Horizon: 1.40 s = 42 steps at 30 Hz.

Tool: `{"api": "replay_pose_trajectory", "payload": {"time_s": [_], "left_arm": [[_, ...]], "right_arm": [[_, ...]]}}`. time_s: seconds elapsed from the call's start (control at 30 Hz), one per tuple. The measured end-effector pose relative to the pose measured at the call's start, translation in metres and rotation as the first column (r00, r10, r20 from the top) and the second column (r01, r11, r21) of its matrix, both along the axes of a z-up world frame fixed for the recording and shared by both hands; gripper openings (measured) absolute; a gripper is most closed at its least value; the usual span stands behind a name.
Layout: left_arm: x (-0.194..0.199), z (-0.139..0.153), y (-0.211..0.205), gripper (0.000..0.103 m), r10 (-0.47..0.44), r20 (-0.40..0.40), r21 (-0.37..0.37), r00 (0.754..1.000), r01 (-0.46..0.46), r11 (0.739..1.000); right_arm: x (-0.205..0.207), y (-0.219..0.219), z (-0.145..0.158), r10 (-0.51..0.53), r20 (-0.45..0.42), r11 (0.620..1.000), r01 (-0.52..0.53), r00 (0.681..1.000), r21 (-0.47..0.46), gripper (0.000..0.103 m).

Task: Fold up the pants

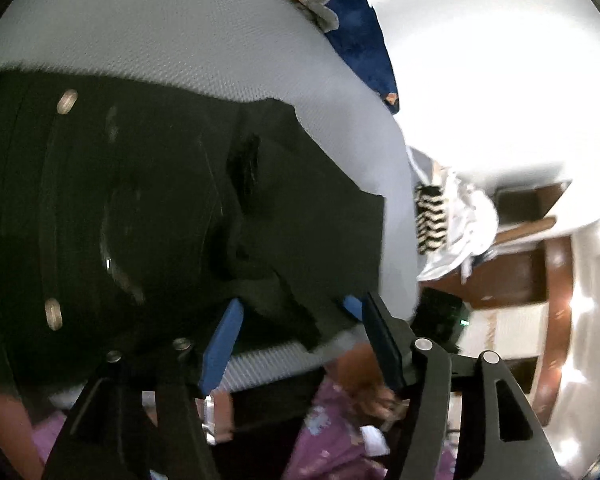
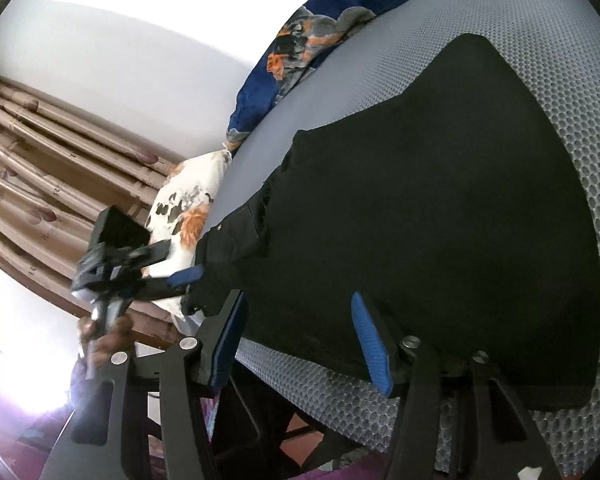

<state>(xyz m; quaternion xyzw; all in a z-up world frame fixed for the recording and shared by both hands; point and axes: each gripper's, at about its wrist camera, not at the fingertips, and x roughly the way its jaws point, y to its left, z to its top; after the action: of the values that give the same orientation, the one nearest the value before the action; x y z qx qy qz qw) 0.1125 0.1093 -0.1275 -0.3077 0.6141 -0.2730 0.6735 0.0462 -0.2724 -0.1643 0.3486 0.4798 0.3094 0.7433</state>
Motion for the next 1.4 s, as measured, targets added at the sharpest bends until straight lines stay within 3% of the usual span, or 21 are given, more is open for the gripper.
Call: {"api": "replay_pose_trajectory", "payload": {"time_s": [0.07,0.17,0.33,0.37,0.47,0.5,0.57,0.6,0.67,0.7,0.73,0.8,0.87,0.93,0.97,1.0,1.13,1.2,1.27,1.33,1.4], "left_arm": [[0.008,-0.018,0.005,0.063,0.021,-0.032,0.02,0.999,-0.021,1.0],[-0.007,-0.039,0.031,0.063,0.067,-0.158,-0.163,0.985,-0.093,0.982],[-0.05,0.001,0.057,0.063,0.059,-0.033,0.013,0.998,-0.058,0.998],[-0.055,0.014,0.071,0.063,0.101,0.015,0.084,0.995,-0.102,0.991],[-0.055,0.033,0.104,0.063,0.214,0.124,0.114,0.969,-0.228,0.967],[-0.052,0.038,0.114,0.063,0.269,0.169,0.144,0.948,-0.294,0.945],[-0.05,0.047,0.145,0.063,0.385,0.326,0.202,0.864,-0.461,0.864],[-0.047,0.048,0.157,0.063,0.417,0.377,0.257,0.827,-0.526,0.811],[-0.034,0.046,0.177,0.063,0.457,0.478,0.369,0.75,-0.644,0.67],[-0.026,0.041,0.183,0.063,0.452,0.503,0.411,0.736,-0.664,0.624],[-0.016,0.035,0.186,0.063,0.448,0.514,0.449,0.732,-0.674,0.587],[0.007,0.016,0.182,0.063,0.412,0.529,0.518,0.742,-0.667,0.536],[0.03,-0.013,0.179,0.062,0.357,0.512,0.628,0.781,-0.624,0.464],[0.034,-0.031,0.173,0.062,0.336,0.491,0.67,0.804,-0.595,0.444],[0.035,-0.038,0.171,0.061,0.331,0.475,0.682,0.816,-0.578,0.448],[0.031,-0.04,0.174,0.06,0.347,0.471,0.66,0.811,-0.585,0.472],[-0.012,-0.016,0.187,0.06,0.428,0.54,0.462,0.725,-0.68,0.57],[-0.023,-0.003,0.191,0.06,0.429,0.515,0.412,0.742,-0.653,0.635],[-0.042,0.008,0.193,0.06,0.41,0.464,0.349,0.785,-0.587,0.731],[-0.062,0.014,0.19,0.06,0.371,0.409,0.34,0.834,-0.517,0.786],[-0.069,0.013,0.189,0.06,0.33,0.384,0.355,0.862,-0.468,0.809]], "right_arm": [[0.0,0.001,0.0,0.006,-0.001,1.0,-0.006,1.0,-0.008,0.052],[-0.001,0.001,-0.001,0.02,-0.006,1.0,-0.02,1.0,-0.018,0.052],[0.001,0.002,-0.002,0.042,-0.002,0.999,-0.042,0.999,-0.018,0.052],[0.001,0.002,-0.001,0.044,-0.001,0.999,-0.044,0.999,-0.021,0.052],[0.0,0.002,0.007,0.032,0.009,0.999,-0.032,0.999,-0.016,0.055],[0.001,0.003,0.012,0.028,0.021,1.0,-0.028,0.999,-0.011,0.055],[0.002,0.008,0.021,0.038,0.04,0.999,-0.037,0.998,-0.016,0.055],[0.002,0.014,0.027,0.05,0.054,0.998,-0.049,0.997,-0.025,0.055],[0.005,0.032,0.036,0.085,0.073,0.996,-0.082,0.994,-0.047,0.055],[0.006,0.04,0.038,0.102,0.081,0.994,-0.098,0.991,-0.055,0.055],[0.007,0.052,0.042,0.126,0.09,0.991,-0.121,0.988,-0.06,0.055],[0.008,0.07,0.044,0.156,0.096,0.987,-0.15,0.983,-0.062,0.055],[0.008,0.084,0.046,0.174,0.095,0.984,-0.17,0.98,-0.055,0.055],[0.005,0.091,0.046,0.181,0.093,0.983,-0.177,0.979,-0.053,0.055],[0.004,0.093,0.047,0.185,0.09,0.982,-0.18,0.979,-0.059,0.055],[0.003,0.094,0.048,0.187,0.091,0.981,-0.182,0.978,-0.065,0.055],[0.002,0.095,0.06,0.208,0.119,0.977,-0.199,0.971,-0.08,0.055],[0.004,0.098,0.065,0.218,0.131,0.975,-0.208,0.967,-0.083,0.055],[0.004,0.101,0.067,0.215,0.133,0.976,-0.207,0.967,-0.071,0.055],[0.003,0.102,0.065,0.212,0.133,0.977,-0.207,0.968,-0.051,0.055],[0.001,0.105,0.061,0.211,0.125,0.977,-0.209,0.969,-0.032,0.055]]}}
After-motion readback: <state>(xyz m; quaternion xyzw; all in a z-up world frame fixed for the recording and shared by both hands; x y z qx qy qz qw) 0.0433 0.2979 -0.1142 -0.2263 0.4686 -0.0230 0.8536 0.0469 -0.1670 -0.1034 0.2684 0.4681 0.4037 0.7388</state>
